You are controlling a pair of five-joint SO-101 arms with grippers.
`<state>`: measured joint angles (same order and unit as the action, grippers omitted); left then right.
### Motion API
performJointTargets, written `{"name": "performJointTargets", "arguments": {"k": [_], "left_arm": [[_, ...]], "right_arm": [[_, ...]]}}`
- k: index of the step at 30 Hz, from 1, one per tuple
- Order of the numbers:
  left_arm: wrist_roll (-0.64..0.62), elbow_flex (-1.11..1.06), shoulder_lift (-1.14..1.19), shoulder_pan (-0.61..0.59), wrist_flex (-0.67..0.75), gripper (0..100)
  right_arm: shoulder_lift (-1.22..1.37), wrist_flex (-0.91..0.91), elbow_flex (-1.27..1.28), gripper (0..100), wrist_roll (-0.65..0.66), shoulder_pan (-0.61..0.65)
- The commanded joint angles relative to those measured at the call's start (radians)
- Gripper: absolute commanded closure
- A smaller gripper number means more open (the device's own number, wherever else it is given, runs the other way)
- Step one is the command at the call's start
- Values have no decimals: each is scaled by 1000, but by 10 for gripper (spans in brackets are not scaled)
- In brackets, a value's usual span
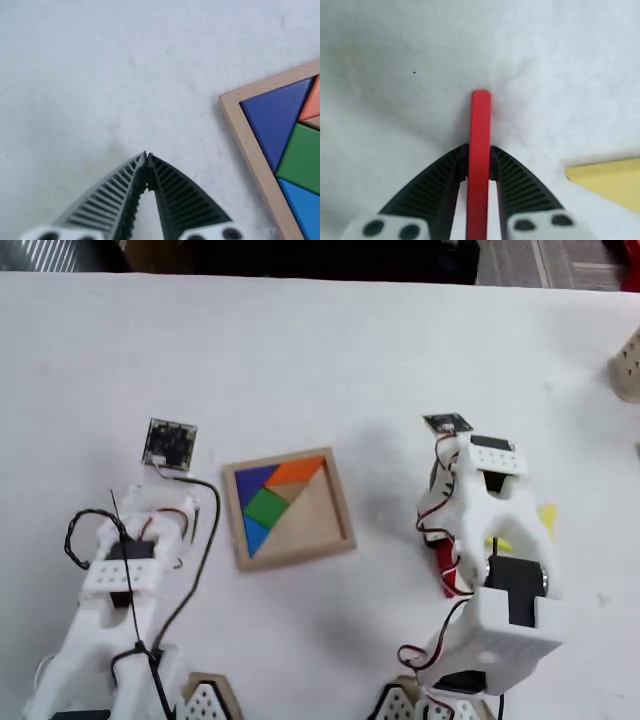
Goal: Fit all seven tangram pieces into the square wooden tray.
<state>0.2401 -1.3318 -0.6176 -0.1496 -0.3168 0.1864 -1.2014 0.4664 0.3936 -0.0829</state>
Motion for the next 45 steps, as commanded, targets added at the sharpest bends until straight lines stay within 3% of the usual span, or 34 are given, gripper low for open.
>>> {"name": "performJointTargets", "arguments": {"k": [1,12,20,25,32,45], "left_arm": [[6,17,-24,8,21,976],[2,21,-24,-30,41,976],[2,17,-24,-41,61,976],[6,-5,-31,-35,63,976],[8,-14,-33,-19,63,976],[9,-15,-33,5,63,976]], "right_arm": [[-1,1,-2,981,-5,-5],[-87,-176,-161,981,-92,30],[-143,-292,-347,981,-239,323],[-28,-292,-500,981,-353,464],[249,-292,-747,981,-465,487],[513,-344,-990,979,-474,553]]}}
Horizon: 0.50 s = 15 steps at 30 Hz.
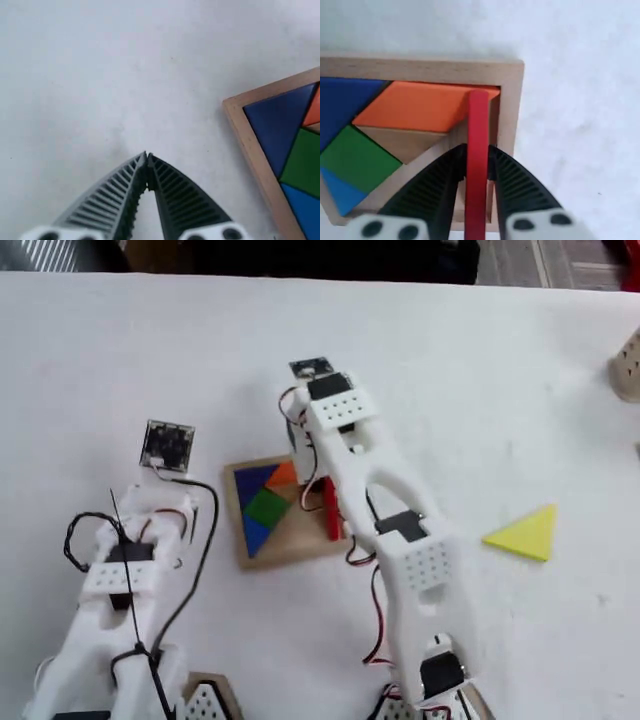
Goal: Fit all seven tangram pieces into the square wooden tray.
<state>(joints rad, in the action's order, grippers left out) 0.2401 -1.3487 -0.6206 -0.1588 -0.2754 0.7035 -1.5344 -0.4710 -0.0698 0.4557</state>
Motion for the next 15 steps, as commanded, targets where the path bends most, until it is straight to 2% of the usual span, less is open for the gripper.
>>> {"name": "performJointTargets", "arguments": {"k": [1,9,15], "left_arm": [[9,2,-30,15,21,976],[9,2,-30,15,21,976],[9,2,-30,15,21,976]], "right_arm": [[4,-15,-58,967,-11,16],[5,-38,-78,717,-3,58],[10,-160,-206,683,-3,94]]}}
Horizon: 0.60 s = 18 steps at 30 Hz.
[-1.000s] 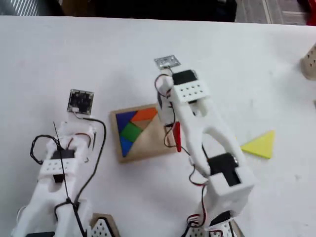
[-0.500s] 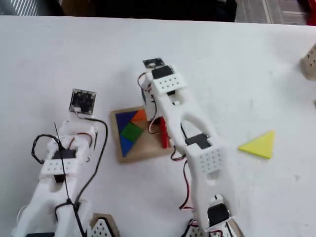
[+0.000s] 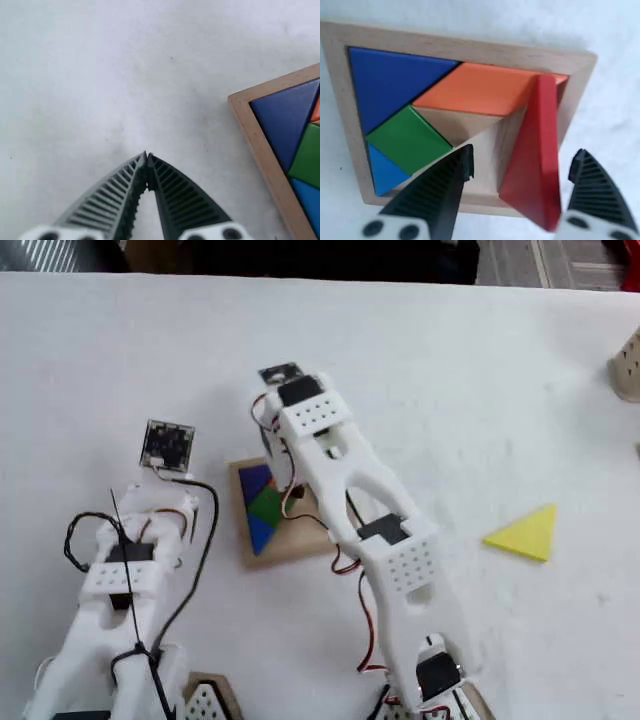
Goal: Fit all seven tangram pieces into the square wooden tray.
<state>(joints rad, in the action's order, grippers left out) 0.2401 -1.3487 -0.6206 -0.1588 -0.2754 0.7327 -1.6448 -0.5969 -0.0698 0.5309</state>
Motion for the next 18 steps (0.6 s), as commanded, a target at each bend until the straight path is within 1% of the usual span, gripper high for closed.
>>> {"name": "performJointTargets", "arguments": {"k": [1,7,11,14,18], "left_arm": [[9,2,-30,15,21,976],[9,2,-30,15,21,976],[9,3,-30,15,23,976],[9,3,-30,15,23,976],[9,3,-30,15,23,976]], "right_arm": [[-19,-64,-97,683,-3,22],[-51,-71,-117,681,0,13],[-151,-73,-112,681,72,-7],[-217,-73,-109,681,75,-30],[-266,-71,-44,681,75,-38]]}}
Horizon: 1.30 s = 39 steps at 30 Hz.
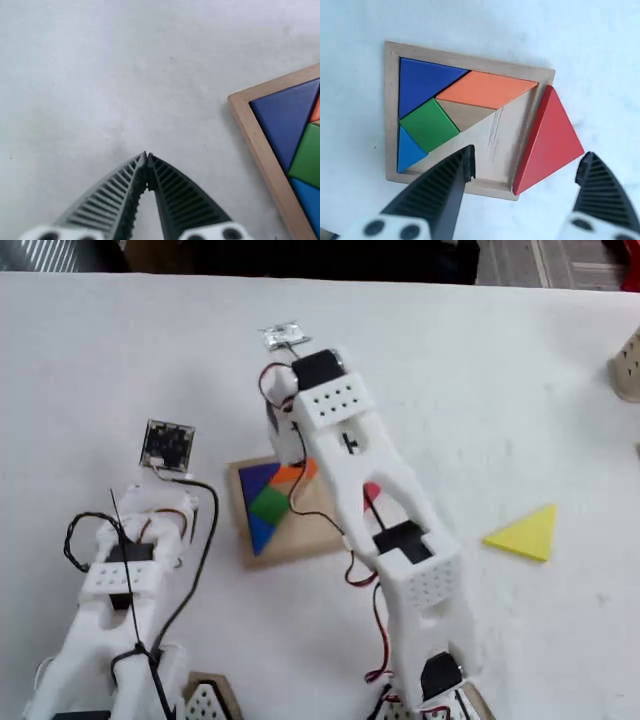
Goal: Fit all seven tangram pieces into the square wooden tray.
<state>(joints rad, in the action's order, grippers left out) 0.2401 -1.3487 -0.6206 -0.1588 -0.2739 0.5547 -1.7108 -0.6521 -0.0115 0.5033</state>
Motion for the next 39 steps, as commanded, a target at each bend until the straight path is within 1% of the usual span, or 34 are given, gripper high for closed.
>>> {"name": "performJointTargets", "arguments": {"k": [1,4,6,10,12,17,21,25,28,32,36,39], "left_arm": [[9,3,-30,15,21,976],[9,5,-30,15,21,976],[9,5,-30,13,21,976],[9,5,-30,8,21,976],[9,5,-30,13,21,976],[9,5,-30,13,21,976],[9,2,-30,8,21,976],[9,2,-30,8,21,976],[9,2,-30,8,21,976],[9,2,-30,8,21,976],[9,2,-30,12,21,976],[9,2,-30,12,21,976]], "right_arm": [[-93,-5,18,681,17,-8],[-110,-7,28,682,18,-24],[-137,-7,44,683,18,-73],[-199,-5,112,683,9,-226],[-196,-2,150,683,9,-259],[-133,50,230,683,17,-255],[-54,90,230,683,18,-271],[24,91,230,684,18,-265],[65,97,213,725,38,-262],[71,85,158,775,75,-271],[24,41,114,776,77,-289],[-7,44,107,779,77,-334]]}}
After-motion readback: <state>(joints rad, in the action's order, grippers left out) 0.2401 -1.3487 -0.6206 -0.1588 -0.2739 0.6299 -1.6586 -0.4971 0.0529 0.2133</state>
